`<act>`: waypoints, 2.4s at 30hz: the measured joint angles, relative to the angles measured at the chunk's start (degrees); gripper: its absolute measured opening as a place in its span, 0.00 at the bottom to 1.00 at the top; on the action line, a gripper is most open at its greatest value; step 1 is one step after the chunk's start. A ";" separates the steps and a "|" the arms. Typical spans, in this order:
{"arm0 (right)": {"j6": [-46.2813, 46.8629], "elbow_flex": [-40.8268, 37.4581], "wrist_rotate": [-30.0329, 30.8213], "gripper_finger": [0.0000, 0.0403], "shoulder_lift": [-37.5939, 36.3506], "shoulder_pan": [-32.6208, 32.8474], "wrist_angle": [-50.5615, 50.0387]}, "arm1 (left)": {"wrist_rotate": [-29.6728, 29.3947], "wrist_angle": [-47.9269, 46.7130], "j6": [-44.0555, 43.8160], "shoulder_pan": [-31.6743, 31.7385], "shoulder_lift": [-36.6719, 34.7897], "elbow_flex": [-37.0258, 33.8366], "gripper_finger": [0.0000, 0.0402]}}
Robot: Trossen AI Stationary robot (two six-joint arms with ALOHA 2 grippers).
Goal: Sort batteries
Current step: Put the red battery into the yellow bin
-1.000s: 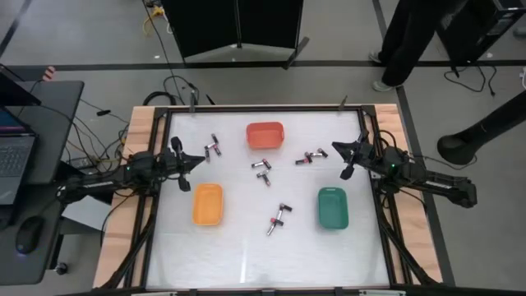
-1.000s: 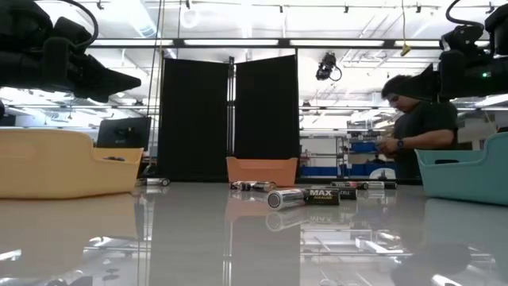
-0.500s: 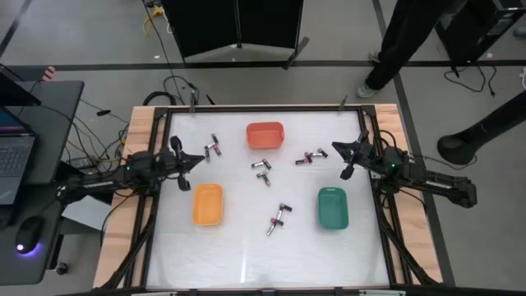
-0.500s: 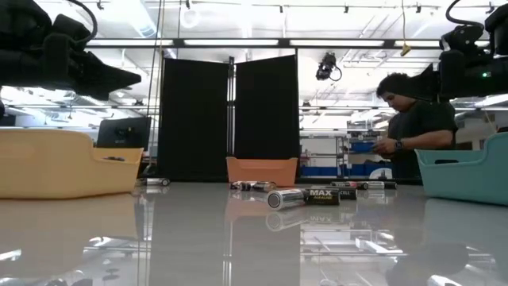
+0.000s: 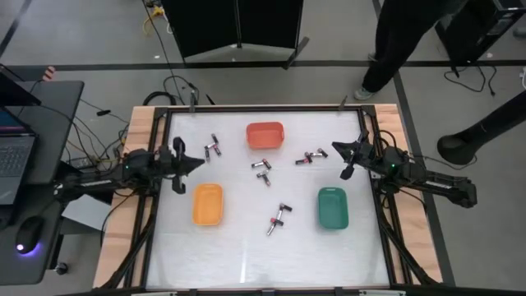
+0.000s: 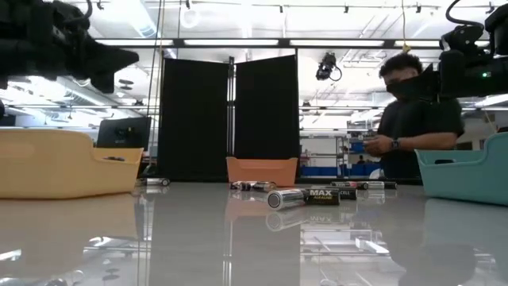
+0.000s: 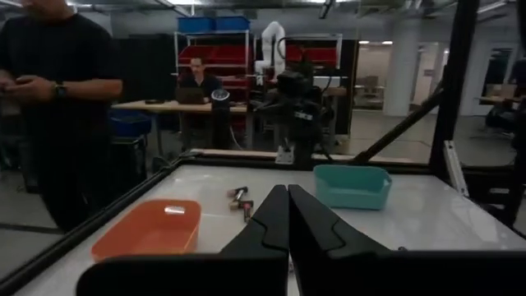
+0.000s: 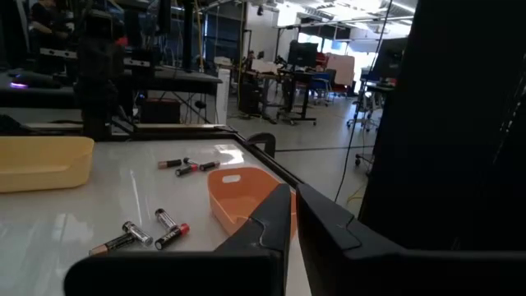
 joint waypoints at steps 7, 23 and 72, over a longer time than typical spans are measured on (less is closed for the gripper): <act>-0.02 0.00 -0.01 0.09 0.00 0.01 0.00 | 1.25 -5.95 2.57 0.00 14.30 11.36 0.00; -0.01 0.00 0.00 0.09 0.00 0.01 0.01 | -0.69 -48.47 11.38 0.05 57.75 54.10 0.00; -0.01 0.00 -0.01 0.09 0.00 0.01 0.00 | -13.38 -60.73 54.85 16.49 96.84 62.99 0.34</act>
